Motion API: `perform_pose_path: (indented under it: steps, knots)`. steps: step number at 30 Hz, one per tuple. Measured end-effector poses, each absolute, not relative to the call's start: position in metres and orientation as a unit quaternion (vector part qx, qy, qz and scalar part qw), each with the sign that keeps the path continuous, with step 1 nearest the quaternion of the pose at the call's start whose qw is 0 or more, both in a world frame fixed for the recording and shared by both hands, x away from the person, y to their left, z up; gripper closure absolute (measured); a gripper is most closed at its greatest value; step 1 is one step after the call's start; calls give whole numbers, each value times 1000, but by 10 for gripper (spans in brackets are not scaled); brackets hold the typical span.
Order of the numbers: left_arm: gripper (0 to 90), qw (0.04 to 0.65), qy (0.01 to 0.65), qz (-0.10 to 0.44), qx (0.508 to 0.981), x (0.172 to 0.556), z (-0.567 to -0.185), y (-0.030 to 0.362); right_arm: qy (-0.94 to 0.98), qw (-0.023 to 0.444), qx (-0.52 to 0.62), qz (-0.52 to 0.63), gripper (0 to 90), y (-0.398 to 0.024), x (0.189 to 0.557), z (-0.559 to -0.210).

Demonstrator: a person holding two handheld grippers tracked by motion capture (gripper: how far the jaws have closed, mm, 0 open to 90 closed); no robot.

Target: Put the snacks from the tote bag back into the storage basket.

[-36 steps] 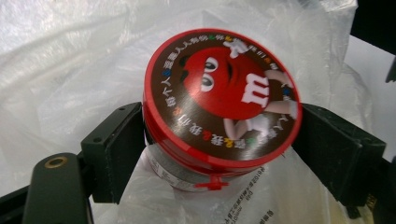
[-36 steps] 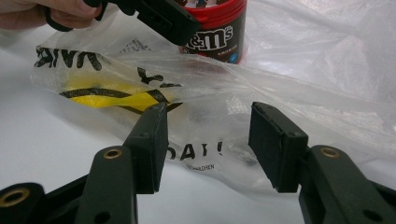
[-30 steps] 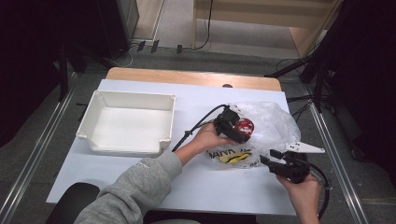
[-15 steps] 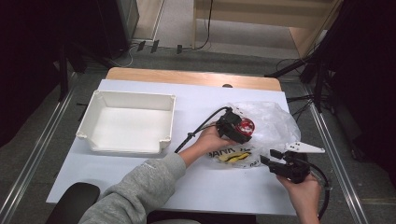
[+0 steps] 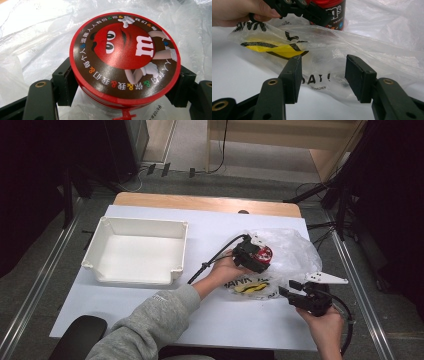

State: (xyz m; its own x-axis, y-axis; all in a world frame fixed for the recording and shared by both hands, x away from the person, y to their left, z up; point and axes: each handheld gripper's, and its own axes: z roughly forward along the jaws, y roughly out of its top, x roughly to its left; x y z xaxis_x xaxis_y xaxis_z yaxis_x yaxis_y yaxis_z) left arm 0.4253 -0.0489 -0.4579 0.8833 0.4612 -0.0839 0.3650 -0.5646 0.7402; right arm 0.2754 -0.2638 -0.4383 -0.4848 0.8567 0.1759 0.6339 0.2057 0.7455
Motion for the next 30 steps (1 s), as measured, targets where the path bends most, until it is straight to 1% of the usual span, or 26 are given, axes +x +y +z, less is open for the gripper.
perform_pose_path:
  steps: [4,8,16,20,30]
  knots:
    - [261,399,239,50,884,426,-455,-47,763,139,488,400,496,-264,275,-439]
    - [261,407,241,47,880,426,-451,-45,763,138,488,401,496,-264,276,-439]
    - [262,407,227,44,884,424,-433,-41,763,135,486,404,496,-263,276,-439]
    - [261,405,234,33,884,425,-423,-35,764,135,484,404,496,-262,275,-439]
    - [261,407,232,30,883,422,-401,-20,765,133,482,405,496,-260,275,-440]
